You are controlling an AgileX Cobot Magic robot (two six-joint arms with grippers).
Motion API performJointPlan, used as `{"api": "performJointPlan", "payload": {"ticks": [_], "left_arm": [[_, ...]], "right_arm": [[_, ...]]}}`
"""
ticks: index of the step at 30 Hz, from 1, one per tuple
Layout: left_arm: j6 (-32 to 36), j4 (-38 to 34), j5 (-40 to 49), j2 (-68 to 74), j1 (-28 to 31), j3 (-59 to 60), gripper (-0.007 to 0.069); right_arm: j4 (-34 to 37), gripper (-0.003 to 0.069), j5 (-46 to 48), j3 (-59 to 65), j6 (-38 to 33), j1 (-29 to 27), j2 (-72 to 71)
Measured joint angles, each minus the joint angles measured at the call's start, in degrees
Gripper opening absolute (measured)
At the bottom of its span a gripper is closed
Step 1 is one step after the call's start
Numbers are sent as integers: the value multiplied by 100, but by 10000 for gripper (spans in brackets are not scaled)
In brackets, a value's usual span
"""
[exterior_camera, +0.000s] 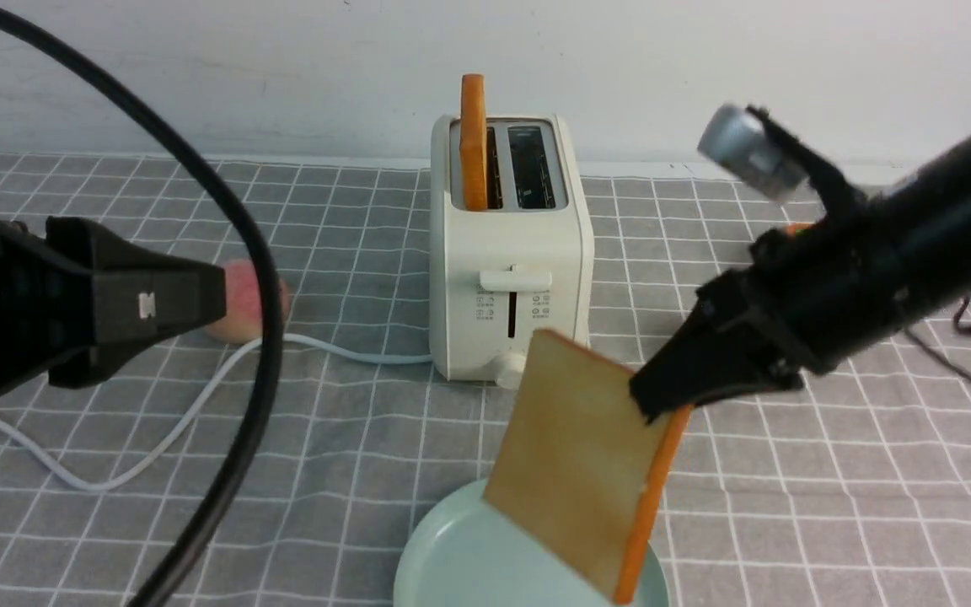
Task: Take toasted bread from bread machine on grey coffee table place on plate.
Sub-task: 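Place the held slice of bread on top of the slice on the plate with the right gripper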
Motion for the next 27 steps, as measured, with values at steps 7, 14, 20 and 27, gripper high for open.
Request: {"api": "performJointPlan", "payload": {"ticks": [7, 14, 20, 27], "left_arm": [[0, -36, -166, 0, 0, 0, 239], [0, -44, -356, 0, 0, 0, 241], [0, -44, -635, 38, 0, 0, 252], [0, -7, -549, 538, -2, -234, 340]], "right_arm": [[1630, 113, -1307, 1764, -1381, 6, 0], [1744, 267, -1656, 2096, -1484, 6, 0], [1061, 591, -1660, 1625, -1411, 6, -285], [-1005, 666, -1308, 276, 111, 6, -1084]]}}
